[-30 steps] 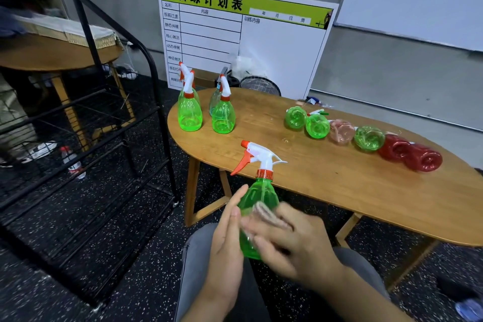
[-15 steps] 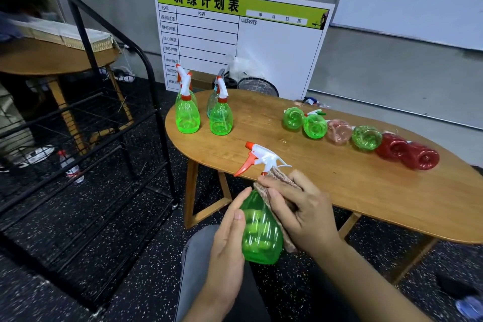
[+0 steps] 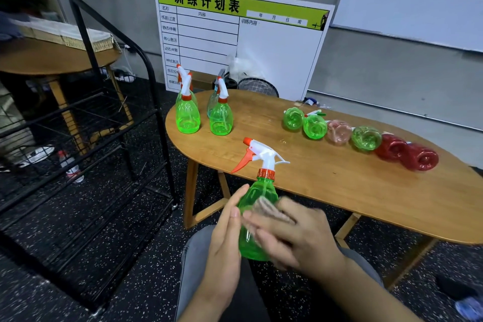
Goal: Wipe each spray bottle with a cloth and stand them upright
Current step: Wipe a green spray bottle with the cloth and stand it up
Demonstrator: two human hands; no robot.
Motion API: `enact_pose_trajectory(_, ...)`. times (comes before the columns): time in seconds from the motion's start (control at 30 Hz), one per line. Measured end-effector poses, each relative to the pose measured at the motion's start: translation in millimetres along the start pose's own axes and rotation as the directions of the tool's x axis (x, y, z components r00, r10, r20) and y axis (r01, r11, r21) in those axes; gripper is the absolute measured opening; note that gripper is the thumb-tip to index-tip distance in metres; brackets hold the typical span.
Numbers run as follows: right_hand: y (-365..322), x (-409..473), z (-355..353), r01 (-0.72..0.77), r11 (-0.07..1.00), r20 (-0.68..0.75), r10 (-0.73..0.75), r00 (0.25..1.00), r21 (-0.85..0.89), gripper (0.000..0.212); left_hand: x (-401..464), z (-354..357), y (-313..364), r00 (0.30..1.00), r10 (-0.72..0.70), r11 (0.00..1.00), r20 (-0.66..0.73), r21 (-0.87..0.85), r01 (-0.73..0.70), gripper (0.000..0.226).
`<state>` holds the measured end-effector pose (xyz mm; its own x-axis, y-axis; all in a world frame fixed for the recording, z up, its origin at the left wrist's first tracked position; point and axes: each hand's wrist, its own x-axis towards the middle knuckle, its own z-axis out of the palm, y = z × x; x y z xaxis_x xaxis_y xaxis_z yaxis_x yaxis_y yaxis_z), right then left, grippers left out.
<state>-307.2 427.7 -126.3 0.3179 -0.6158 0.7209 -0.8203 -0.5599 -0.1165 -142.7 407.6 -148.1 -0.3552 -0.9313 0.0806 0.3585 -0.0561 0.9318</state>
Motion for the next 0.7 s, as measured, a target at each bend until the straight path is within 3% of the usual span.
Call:
enact_pose_trajectory(0.13, 21.6, 20.6, -3.3, -0.316, 0.945, -0.097, 0.324, 0.941, 0.082, 0.032, -5.0, -0.4, 1.4, 0.998, 0.038, 0.997, 0.041, 0.065, -0.041, 0.05)
enact_pose_trajectory(0.27, 19.3, 23.8, -2.6, -0.322, 0.936, -0.071, 0.334, 0.94, 0.144, 0.03, -4.5, -0.2, -1.0, 0.999, 0.01, 0.999, 0.043, 0.048, -0.012, 0.089)
enact_pose_trajectory(0.43, 26.0, 24.6, -10.3, -0.371, 0.881, -0.126, 0.42, 0.899, 0.293, 0.028, -2.2, -0.8, -5.6, 0.997, -0.036, 0.994, 0.066, -0.103, 0.042, 0.071)
enact_pose_trajectory(0.57, 22.9, 25.1, -11.7, -0.386, 0.868, -0.118, 0.439, 0.891, 0.314, 0.031, -0.7, -3.0, -7.3, 0.994, -0.046, 0.995, 0.097, -0.083, 0.054, 0.052)
enact_pose_trajectory(0.7, 17.3, 23.2, -6.3, -0.404, 0.868, -0.055, 0.437, 0.898, 0.29, 0.033, 1.2, -3.8, -18.4, 0.996, -0.039, 0.999, 0.084, -0.025, 0.041, 0.056)
